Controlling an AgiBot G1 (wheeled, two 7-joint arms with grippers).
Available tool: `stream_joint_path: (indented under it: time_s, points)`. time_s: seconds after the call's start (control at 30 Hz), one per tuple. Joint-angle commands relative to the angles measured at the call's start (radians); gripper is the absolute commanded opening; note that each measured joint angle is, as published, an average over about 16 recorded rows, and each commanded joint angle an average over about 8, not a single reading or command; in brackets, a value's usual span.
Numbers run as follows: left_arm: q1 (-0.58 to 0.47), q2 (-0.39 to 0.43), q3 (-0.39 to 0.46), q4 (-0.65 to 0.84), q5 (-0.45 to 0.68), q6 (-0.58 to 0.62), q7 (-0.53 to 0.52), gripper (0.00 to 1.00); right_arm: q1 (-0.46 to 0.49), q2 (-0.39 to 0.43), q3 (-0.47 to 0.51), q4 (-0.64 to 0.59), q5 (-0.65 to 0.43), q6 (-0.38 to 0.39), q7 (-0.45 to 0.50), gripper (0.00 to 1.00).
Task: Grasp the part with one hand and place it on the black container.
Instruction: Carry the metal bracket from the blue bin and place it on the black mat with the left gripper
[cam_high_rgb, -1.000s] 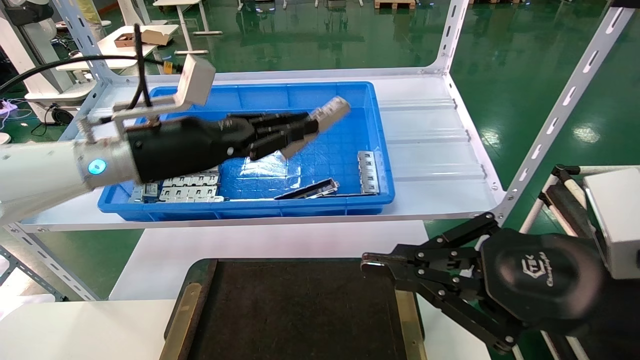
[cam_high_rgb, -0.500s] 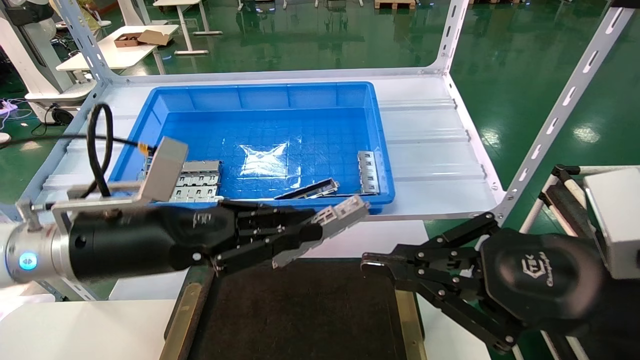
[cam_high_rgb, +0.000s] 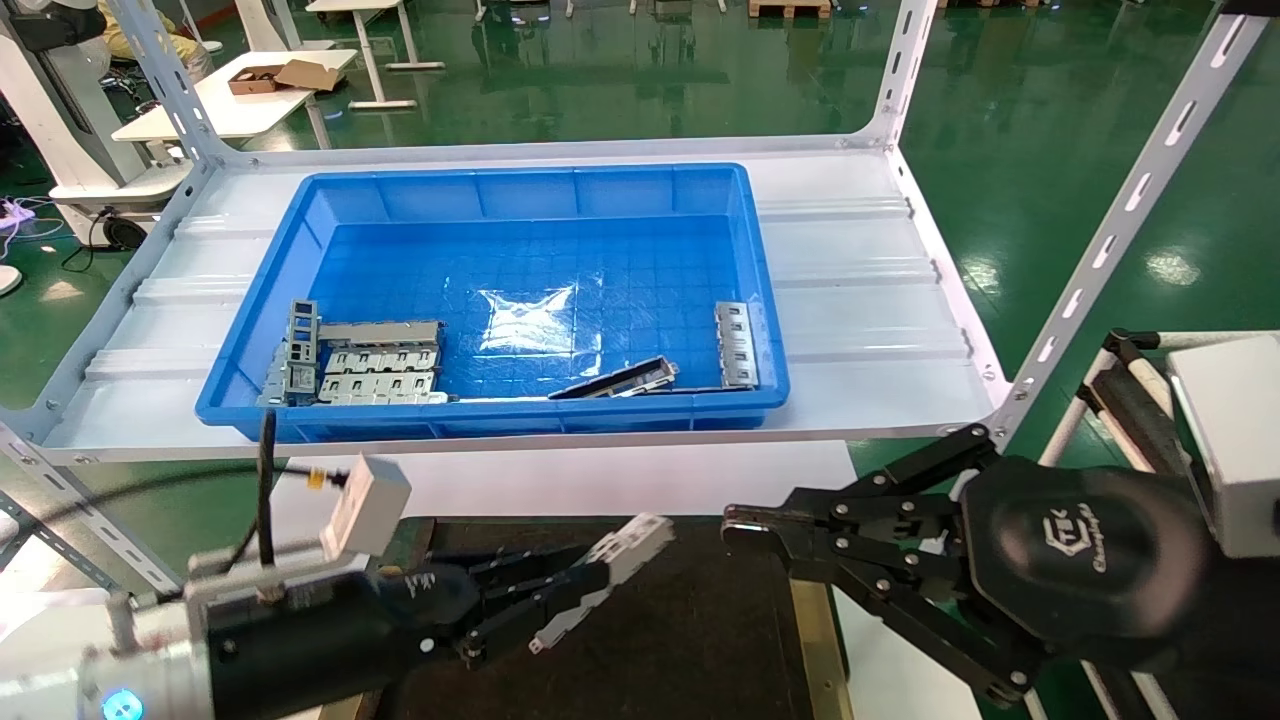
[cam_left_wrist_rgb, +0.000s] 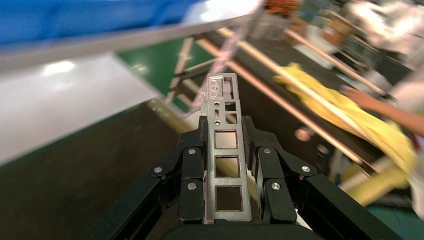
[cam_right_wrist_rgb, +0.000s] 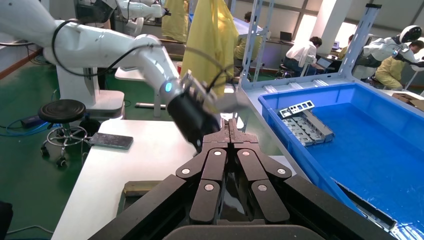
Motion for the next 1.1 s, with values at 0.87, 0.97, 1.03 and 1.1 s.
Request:
stream_joint_path:
  time_s: [0.87, 0.97, 1.03, 1.1]
  points:
    - [0.276, 0.296, 0.122, -0.007, 0.219, -0.712, -0.205, 0.0, 0.0, 0.0, -0.001, 0.0, 0.0, 0.0, 0.0, 0.0]
    - [0.283, 0.329, 0.138, 0.015, 0.246, -0.792, -0.216, 0.0, 0.0, 0.0, -0.001, 0.0, 0.0, 0.0, 0.0, 0.0]
    - [0.283, 0.352, 0.15, 0.035, 0.26, -0.838, -0.222, 0.0, 0.0, 0.0, -0.001, 0.0, 0.0, 0.0, 0.0, 0.0]
    - [0.281, 0.374, 0.161, 0.057, 0.27, -0.877, -0.226, 0.0, 0.0, 0.0, -0.001, 0.0, 0.0, 0.0, 0.0, 0.0]
